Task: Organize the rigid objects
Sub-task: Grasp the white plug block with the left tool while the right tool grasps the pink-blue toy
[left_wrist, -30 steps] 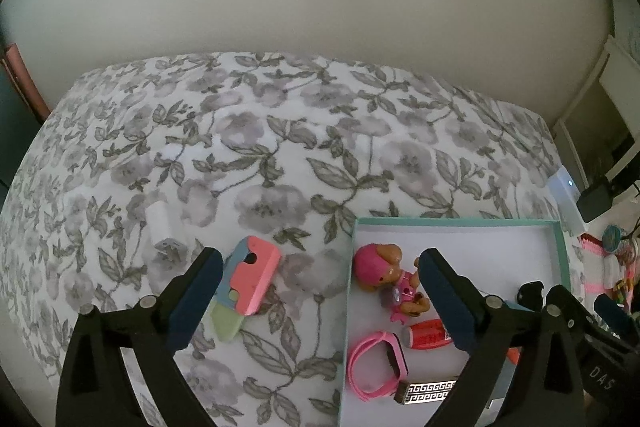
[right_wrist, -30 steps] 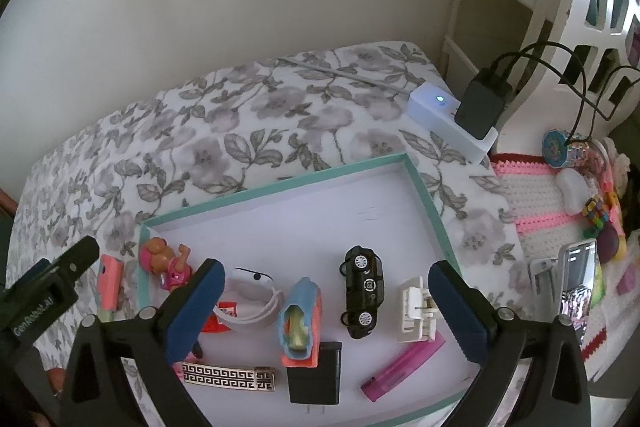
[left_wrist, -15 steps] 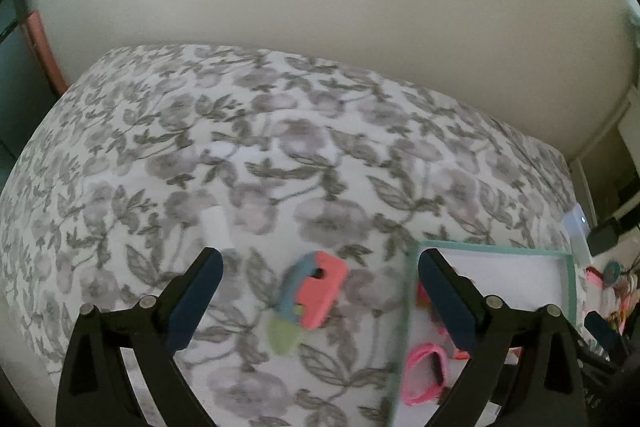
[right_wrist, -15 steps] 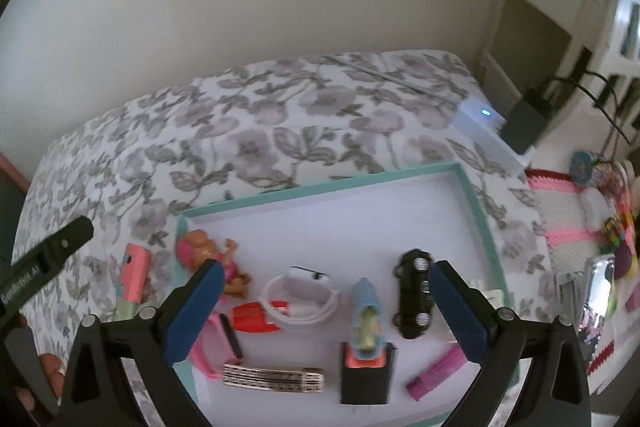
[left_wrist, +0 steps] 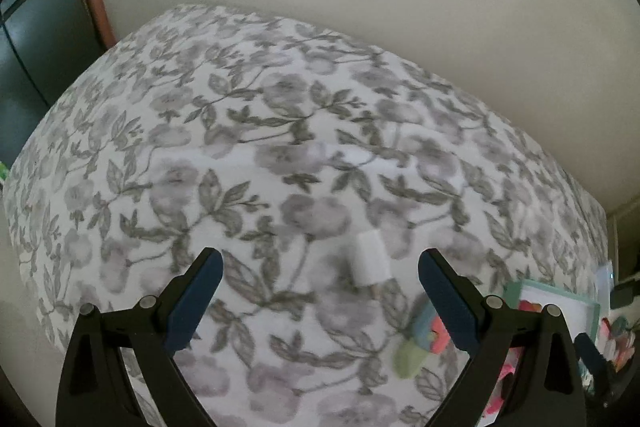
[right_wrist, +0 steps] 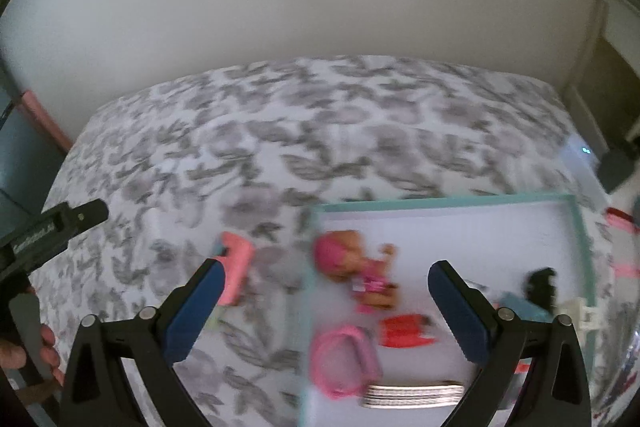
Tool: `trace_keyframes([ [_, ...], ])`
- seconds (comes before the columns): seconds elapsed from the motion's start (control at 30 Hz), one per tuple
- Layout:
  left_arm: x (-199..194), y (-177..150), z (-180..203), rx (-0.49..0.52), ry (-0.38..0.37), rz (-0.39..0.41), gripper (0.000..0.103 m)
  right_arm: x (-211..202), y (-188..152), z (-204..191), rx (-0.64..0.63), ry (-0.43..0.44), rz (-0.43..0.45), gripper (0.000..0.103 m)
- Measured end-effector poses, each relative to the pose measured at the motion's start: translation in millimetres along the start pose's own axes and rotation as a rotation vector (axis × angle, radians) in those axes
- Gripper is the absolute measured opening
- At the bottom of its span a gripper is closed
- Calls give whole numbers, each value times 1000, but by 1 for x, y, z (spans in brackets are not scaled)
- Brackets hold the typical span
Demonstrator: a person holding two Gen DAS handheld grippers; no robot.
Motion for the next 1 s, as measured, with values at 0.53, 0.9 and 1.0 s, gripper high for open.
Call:
trace_keyframes([
  [0.53, 60, -15, 5, -2, -67, -126, 98, 65, -29, -70, -98, 39, -91, 102],
  [0.9, 78, -31, 23, 62, -71, -171, 98, 91, -42, -80, -106, 46, -130, 99],
  [1.0, 79, -33, 28, 79, -76, -172, 97, 92, -42, -80, -103, 46, -132, 95],
])
Point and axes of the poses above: each gripper's, at about its wrist camera, not at the fingertips, and x roughly the way its jaws point, z to its right, y to its top, the point moved 3 cm from there along x, roughly the way its jaws point, and after that the axes turned 15 degrees about z, right-handed, at the moved point
